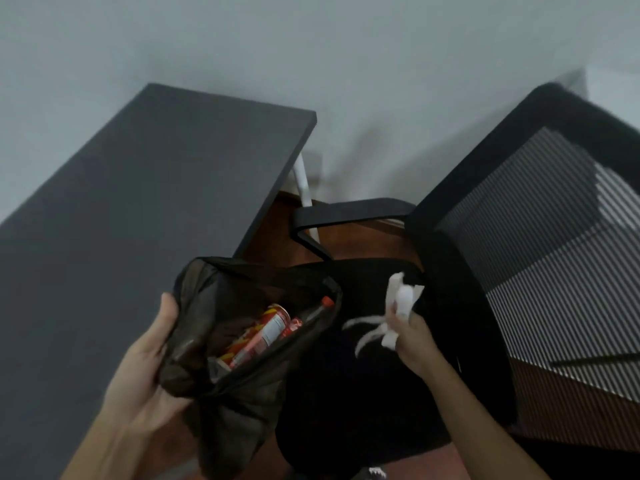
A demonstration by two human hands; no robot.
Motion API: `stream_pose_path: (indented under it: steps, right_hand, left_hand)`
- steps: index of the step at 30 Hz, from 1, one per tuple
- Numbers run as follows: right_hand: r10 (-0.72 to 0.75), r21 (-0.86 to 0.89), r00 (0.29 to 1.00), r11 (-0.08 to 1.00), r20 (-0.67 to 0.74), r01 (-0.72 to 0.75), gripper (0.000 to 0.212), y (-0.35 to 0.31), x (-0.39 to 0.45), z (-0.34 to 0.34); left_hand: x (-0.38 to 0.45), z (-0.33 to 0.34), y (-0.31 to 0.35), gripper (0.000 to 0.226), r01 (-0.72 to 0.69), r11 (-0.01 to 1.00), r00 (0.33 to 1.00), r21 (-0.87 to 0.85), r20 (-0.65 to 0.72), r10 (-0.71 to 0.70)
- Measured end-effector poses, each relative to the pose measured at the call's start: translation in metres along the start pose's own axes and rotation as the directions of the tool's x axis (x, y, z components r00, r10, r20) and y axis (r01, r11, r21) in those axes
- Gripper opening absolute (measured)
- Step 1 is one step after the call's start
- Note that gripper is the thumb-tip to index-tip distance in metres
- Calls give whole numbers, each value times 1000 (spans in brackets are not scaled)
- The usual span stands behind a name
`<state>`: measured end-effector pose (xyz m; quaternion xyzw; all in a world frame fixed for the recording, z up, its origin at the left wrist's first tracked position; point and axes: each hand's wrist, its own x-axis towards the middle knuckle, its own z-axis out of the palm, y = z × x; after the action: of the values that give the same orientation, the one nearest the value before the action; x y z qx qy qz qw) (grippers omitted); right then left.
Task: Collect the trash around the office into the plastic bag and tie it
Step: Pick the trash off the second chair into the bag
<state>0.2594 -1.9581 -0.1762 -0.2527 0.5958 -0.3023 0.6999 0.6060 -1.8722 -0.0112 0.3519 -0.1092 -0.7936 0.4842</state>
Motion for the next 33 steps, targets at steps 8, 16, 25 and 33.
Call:
stream_pose_path:
  steps: [8,16,25,33]
  right_hand:
    - [-348,183,895,934,279,306,14,-103,-170,156]
    - [172,-811,819,348,547,469,42,-86,-245,201]
    - [242,-862,828,180,505,473,45,-157,-329,217]
    - [-348,-664,793,434,500,609,18,-222,-350,79]
  left_hand:
    - [-53,99,6,81,-101,993,971,53,224,87]
    - [-108,153,37,63,-211,977,975,37,75,208]
    - [-164,180,36,51,-257,966,951,17,183,250]
    - [-193,194,21,65,-402,914,858,57,371,354]
